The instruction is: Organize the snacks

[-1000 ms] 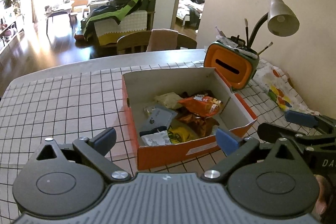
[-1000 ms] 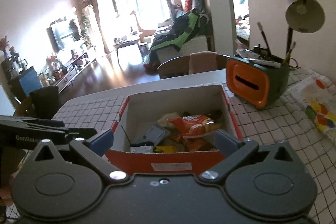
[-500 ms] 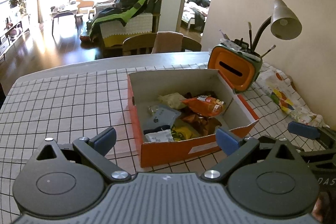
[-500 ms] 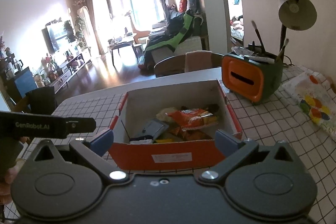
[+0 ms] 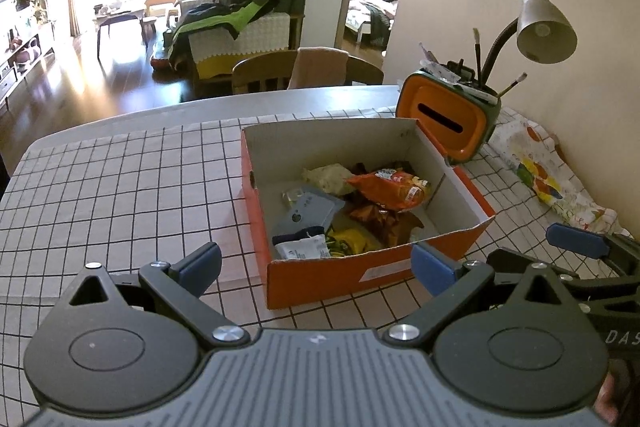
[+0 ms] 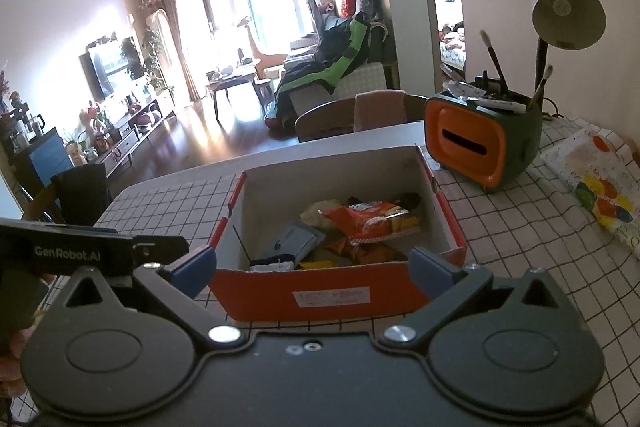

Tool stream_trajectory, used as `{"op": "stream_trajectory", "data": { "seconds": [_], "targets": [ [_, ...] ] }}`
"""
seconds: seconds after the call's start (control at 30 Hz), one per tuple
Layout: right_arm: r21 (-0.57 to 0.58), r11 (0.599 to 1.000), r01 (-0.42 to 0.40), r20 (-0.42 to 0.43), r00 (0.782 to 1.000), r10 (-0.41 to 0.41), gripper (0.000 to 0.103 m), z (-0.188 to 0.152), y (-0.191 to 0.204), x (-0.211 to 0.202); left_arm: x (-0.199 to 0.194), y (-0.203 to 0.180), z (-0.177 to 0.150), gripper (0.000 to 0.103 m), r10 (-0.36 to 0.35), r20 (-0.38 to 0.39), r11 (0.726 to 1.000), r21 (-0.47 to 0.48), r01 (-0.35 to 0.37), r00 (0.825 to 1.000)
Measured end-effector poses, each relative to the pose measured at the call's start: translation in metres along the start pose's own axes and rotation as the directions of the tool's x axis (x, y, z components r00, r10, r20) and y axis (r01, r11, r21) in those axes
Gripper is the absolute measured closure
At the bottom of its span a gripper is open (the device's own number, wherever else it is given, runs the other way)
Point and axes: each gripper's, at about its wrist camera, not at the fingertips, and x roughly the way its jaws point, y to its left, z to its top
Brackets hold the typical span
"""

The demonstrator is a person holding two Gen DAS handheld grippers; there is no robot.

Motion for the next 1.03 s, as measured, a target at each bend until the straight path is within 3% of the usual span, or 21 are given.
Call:
{"op": "stream_trajectory", "data": {
  "seconds": [1.03],
  "targets": [
    [0.040, 0.999, -0.001, -0.033, 0.999, 0.002, 0.000, -0.0047, -0.0047, 0.0051, 0.0012, 0.0035, -0.0055, 0.001, 0.003, -0.029, 1.000, -0.010, -0.003, 1.000]
  ]
}}
